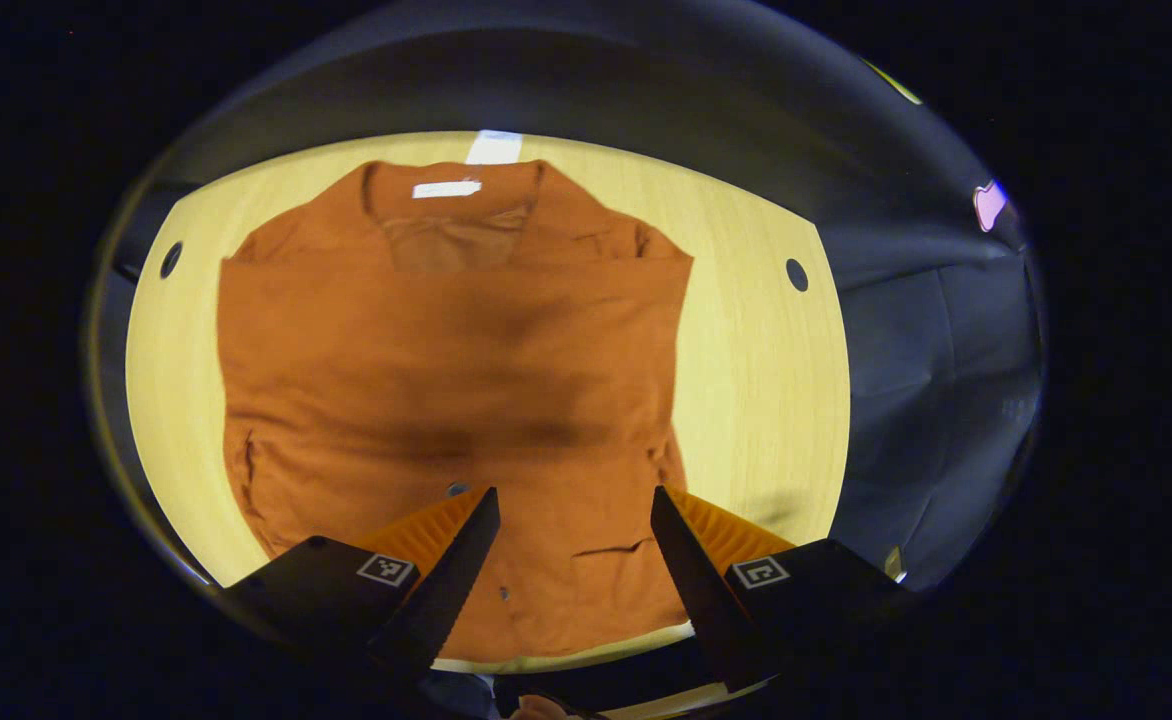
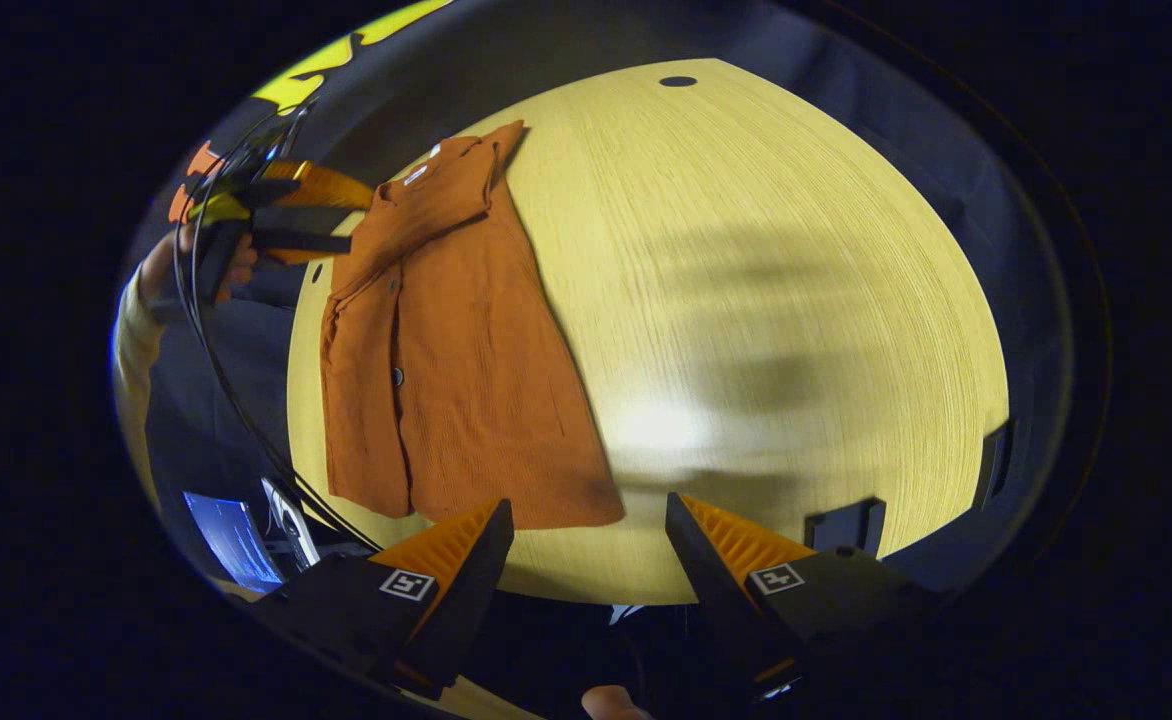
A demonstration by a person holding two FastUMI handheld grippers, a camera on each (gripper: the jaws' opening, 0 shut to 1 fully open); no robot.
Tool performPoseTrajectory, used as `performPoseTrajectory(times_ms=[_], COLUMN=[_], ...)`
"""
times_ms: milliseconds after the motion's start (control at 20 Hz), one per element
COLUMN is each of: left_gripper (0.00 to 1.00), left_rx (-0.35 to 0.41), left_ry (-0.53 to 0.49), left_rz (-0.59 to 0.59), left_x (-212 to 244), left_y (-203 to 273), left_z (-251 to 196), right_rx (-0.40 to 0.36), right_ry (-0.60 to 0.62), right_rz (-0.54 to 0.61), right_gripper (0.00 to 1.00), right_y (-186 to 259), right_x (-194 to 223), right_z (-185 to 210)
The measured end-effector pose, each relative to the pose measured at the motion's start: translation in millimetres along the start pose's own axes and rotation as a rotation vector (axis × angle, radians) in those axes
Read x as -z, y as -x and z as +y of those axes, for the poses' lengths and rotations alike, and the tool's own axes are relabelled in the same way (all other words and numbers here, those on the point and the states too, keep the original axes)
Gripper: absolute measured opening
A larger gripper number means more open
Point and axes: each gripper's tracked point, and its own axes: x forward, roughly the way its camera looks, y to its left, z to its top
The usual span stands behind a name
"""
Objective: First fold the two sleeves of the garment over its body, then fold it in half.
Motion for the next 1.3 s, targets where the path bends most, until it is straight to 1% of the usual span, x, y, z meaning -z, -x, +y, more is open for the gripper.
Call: performPoseTrajectory(times_ms=[150, 250, 450, 500, 550, 600, 650, 700, 800, 850, 900, 950, 1000, 1050, 1100, 1150, 1200, 1250, 1300], left_gripper=[1.00, 0.99, 0.99, 0.99, 0.99, 0.99, 0.99, 0.99, 0.99, 0.99, 0.99, 0.99, 0.99, 0.99, 0.99, 0.99, 0.99, 0.98, 0.96], left_rx=[0.010, -0.009, -0.037, -0.046, -0.054, -0.059, -0.056, -0.071, -0.144, -0.177, -0.195, -0.192, -0.184, -0.168, -0.144, -0.106, -0.086, -0.029, 0.025], left_ry=[0.076, 0.140, 0.229, 0.232, 0.227, 0.216, 0.198, 0.176, 0.124, 0.099, 0.074, 0.051, 0.036, 0.029, 0.037, 0.058, 0.059, 0.058, 0.074], left_rz=[-0.026, -0.030, -0.018, -0.014, -0.013, -0.015, -0.037, -0.076, -0.146, -0.155, -0.145, -0.124, -0.097, -0.074, -0.047, -0.017, -0.011, -0.018, -0.014], left_x=[43.1, 75.5, 131.9, 143.6, 155.8, 162.2, 169.0, 170.2, 172.8, 178.0, 184.4, 191.0, 197.3, 202.0, 206.2, 209.7, 203.6, 197.5, 193.4], left_y=[18.1, 24.9, 33.5, 35.9, 39.1, 36.9, 42.6, 45.7, 50.2, 53.7, 55.9, 55.4, 54.0, 52.5, 50.1, 49.2, 52.5, 62.7, 68.0], left_z=[54.1, 92.8, 151.1, 163.4, 173.3, 178.0, 193.3, 208.3, 249.2, 266.7, 278.5, 285.9, 291.2, 295.2, 297.9, 297.5, 300.5, 296.9, 295.0], right_rx=[0.007, 0.018, 0.027, 0.026, 0.021, 0.014, 0.002, -0.010, -0.037, -0.036, -0.022, -0.003, 0.014, 0.019, 0.021, 0.022, 0.014, -0.002, -0.037], right_ry=[0.038, 0.052, 0.080, 0.090, 0.099, 0.108, 0.116, 0.122, 0.122, 0.121, 0.118, 0.121, 0.121, 0.117, 0.111, 0.102, 0.093, 0.082, 0.065], right_rz=[0.010, 0.023, 0.063, 0.069, 0.077, 0.086, 0.087, 0.082, 0.100, 0.117, 0.129, 0.130, 0.128, 0.130, 0.142, 0.160, 0.178, 0.186, 0.182], right_gripper=[0.98, 0.98, 0.98, 0.98, 0.94, 0.98, 0.94, 0.98, 0.98, 0.98, 0.98, 0.94, 0.98, 0.94, 0.98, 0.98, 0.98, 0.98, 0.98], right_y=[-7.4, -10.8, -29.7, -32.3, -36.0, -39.1, -41.4, -43.5, -45.8, -45.0, -44.1, -42.8, -41.8, -42.0, -42.8, -45.4, -47.5, -47.8, -47.8], right_x=[-5.3, -1.4, 5.5, 8.5, 11.1, 13.5, 13.9, 12.5, 15.8, 17.3, 16.7, 13.6, 9.6, 6.6, 6.1, 6.9, 9.6, 7.9, 5.6], right_z=[5.6, 6.8, 25.4, 28.9, 33.7, 36.4, 38.4, 38.7, 33.6, 26.6, 16.7, 4.8, -4.9, -13.6, -21.5, -28.7, -33.1, -34.9, -30.8])
